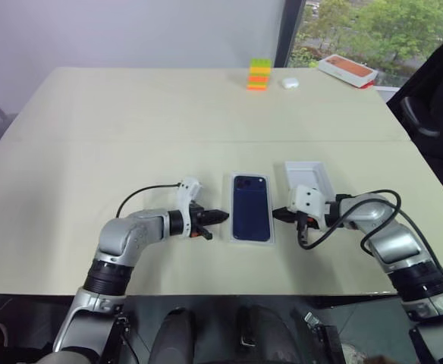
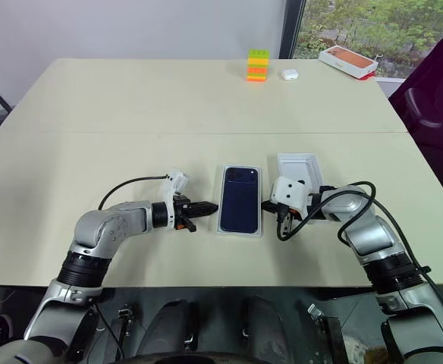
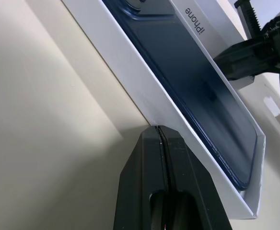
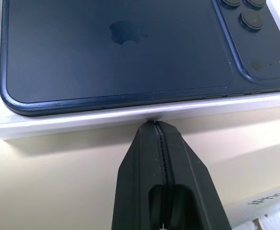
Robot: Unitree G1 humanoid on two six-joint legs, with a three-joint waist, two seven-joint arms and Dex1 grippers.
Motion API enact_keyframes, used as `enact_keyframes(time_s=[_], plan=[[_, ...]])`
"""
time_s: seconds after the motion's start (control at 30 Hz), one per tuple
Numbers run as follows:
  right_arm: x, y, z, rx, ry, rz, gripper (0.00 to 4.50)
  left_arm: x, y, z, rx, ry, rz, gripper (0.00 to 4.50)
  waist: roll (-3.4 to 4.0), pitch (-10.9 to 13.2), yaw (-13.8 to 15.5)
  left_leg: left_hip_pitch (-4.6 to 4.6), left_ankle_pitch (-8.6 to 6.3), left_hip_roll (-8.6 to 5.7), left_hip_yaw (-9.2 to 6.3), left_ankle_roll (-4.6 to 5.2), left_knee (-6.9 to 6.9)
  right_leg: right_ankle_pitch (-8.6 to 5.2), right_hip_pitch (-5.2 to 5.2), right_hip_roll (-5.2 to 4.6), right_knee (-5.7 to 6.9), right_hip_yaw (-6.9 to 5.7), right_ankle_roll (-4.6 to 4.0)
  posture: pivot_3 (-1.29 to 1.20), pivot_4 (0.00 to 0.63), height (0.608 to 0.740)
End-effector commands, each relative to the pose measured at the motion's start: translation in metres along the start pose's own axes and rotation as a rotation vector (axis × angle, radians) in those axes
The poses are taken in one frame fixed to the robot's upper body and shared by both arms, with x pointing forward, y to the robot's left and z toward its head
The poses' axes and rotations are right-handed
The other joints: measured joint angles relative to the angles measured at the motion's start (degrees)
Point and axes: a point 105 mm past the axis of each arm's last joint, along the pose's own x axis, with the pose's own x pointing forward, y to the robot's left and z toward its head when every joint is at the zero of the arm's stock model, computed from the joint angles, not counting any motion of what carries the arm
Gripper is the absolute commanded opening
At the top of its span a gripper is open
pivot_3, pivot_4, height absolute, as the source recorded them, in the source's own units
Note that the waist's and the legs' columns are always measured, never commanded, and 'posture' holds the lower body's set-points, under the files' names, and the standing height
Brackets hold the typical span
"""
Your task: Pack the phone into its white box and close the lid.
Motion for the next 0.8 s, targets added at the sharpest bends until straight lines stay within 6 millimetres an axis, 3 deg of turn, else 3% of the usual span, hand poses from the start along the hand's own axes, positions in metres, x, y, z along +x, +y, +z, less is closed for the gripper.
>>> enact_keyframes(time_s=[0.03,0.27,0.4,0.53,0.73,0.8], plan=[[-0.018,-0.009,0.016,0.005,-0.041,-0.017,0.0,-0.012,-0.004,0.011,0.053,-0.03,-0.021,0.05,0.01,0.01,-0.07,-0.01,0.0,0.01,0.0,0.0,0.0,0.0,-0.02,0.01,0.0,0.0,0.0,0.0,0.15,0.74],[-0.038,-0.02,0.048,0.06,-0.127,-0.05,0.0,-0.04,0.007,0.036,0.137,-0.119,0.011,0.05,0.03,0.02,-0.18,0.01,0.0,0.1,-0.01,0.0,-0.02,0.01,-0.1,0.12,0.08,0.01,-0.02,0.0,0.15,0.74],[-0.042,-0.039,0.038,0.13,-0.061,-0.142,0.0,-0.054,0.007,0.054,0.168,-0.183,0.004,0.05,0.03,0.02,-0.06,-0.02,0.0,0.09,-0.02,0.0,-0.01,0.01,-0.1,0.1,0.09,0.01,-0.03,0.0,0.15,0.74],[-0.042,-0.052,0.034,0.242,-0.018,-0.247,1.33,-0.065,0.011,0.062,0.238,-0.214,0.022,1.4,0.03,0.02,-0.08,-0.04,0.0,0.07,0.03,0.0,0.0,0.01,-0.11,0.06,0.07,0.02,-0.02,0.0,0.15,0.74],[-0.04,-0.053,0.042,0.405,0.02,-0.353,4.27,-0.082,0.013,0.058,0.346,-0.224,0.019,4.31,0.05,0.03,-0.37,-0.06,0.0,0.13,0.11,0.0,-0.08,0.01,-0.27,0.1,0.12,0.08,-0.03,0.0,0.15,0.74],[-0.04,-0.048,0.046,0.44,0.04,-0.365,4.29,-0.085,0.014,0.058,0.382,-0.23,0.035,4.46,0.06,0.04,-0.19,-0.08,0.0,0.14,0.09,0.0,-0.1,0.01,-0.3,0.1,0.13,0.08,-0.03,0.0,0.15,0.74]])
